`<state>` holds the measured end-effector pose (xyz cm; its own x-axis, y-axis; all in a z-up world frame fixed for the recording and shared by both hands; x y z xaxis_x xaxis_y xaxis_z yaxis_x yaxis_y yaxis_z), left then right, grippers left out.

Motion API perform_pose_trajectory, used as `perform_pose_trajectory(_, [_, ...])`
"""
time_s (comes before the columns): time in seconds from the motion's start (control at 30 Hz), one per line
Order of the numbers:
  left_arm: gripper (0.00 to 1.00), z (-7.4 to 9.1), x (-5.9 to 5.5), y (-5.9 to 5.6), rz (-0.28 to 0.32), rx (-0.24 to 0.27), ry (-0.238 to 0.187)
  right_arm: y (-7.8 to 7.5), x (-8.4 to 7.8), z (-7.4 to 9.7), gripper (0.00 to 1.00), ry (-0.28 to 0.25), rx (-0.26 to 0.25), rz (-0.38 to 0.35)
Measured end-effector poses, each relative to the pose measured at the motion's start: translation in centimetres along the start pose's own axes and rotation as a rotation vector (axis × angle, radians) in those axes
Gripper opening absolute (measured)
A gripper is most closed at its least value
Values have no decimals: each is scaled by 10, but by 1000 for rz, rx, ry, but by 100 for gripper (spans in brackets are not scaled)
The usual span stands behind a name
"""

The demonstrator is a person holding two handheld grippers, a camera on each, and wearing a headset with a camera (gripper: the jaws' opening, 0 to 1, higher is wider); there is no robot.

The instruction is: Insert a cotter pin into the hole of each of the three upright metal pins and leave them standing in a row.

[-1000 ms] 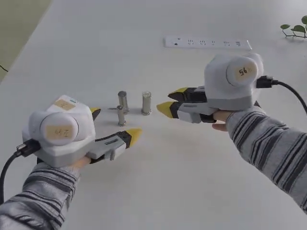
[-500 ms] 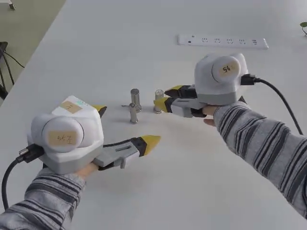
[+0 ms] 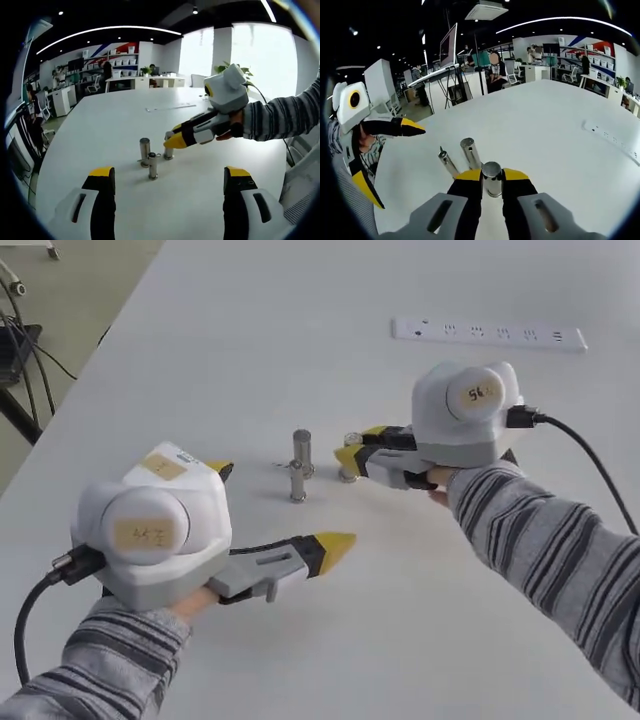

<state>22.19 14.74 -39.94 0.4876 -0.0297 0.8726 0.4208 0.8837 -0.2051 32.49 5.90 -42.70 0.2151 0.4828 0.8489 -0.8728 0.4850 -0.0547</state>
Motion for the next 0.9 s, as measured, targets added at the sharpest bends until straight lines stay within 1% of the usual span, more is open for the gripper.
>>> perform_pose_trajectory(0.03, [89,-1,-1,0,-4,0,0,-1,0,0,9,2,1,10])
perform_pose_trajectory(0.07, [89,-2,-4,0,-6,-2,9,-4,0,0,8,4,5,6])
perform_pose_trajectory(0.13, [89,-2,-6,-1,-14,-7,22,-2,0,2,8,7,20,12])
perform_pose_trajectory(0.17, [89,-1,-5,-2,-19,-9,20,-1,0,4,8,6,25,20])
perform_pose_trajectory(0.3, [89,0,-4,-5,-24,-17,14,8,0,15,8,-7,68,84])
perform_pose_trajectory(0.37, [89,1,-4,-7,-28,-21,12,12,0,21,8,-10,97,110])
perform_pose_trajectory(0.4, [89,1,-4,-8,-31,-23,11,16,-1,25,8,-9,126,140])
perform_pose_trajectory(0.47, [89,2,-3,-9,-36,-26,10,16,-3,29,8,-1,159,178])
perform_pose_trajectory(0.6, [89,4,-2,-12,-45,-32,6,29,-9,41,8,22,186,229])
perform_pose_trajectory(0.67, [89,5,-1,-14,-49,-35,3,33,-12,45,8,31,193,240])
perform_pose_trajectory(0.73, [89,7,0,-16,-51,-36,0,38,-16,49,8,31,207,233])
perform_pose_trajectory(0.77, [89,8,0,-17,-49,-36,-1,36,-19,50,8,33,214,231])
perform_pose_trajectory(0.8, [89,9,0,-17,-49,-36,-2,37,-21,51,8,34,217,235])
perform_pose_trajectory(0.9, [89,11,-1,-19,-50,-33,-2,46,-25,56,8,34,234,227])
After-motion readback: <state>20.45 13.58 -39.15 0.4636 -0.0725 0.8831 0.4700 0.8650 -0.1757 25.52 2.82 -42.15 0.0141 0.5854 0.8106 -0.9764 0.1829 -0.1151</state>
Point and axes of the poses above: the centre of the closed fingertips' face, and the gripper's own axes: z roughly backward along the fingers, y roughly to its left, x roughly out of its top, the point moved 4 cm from there along z, roughly backward along the fingers, and after that the axes turned 8 degrees about z, right-handed, at the moved point
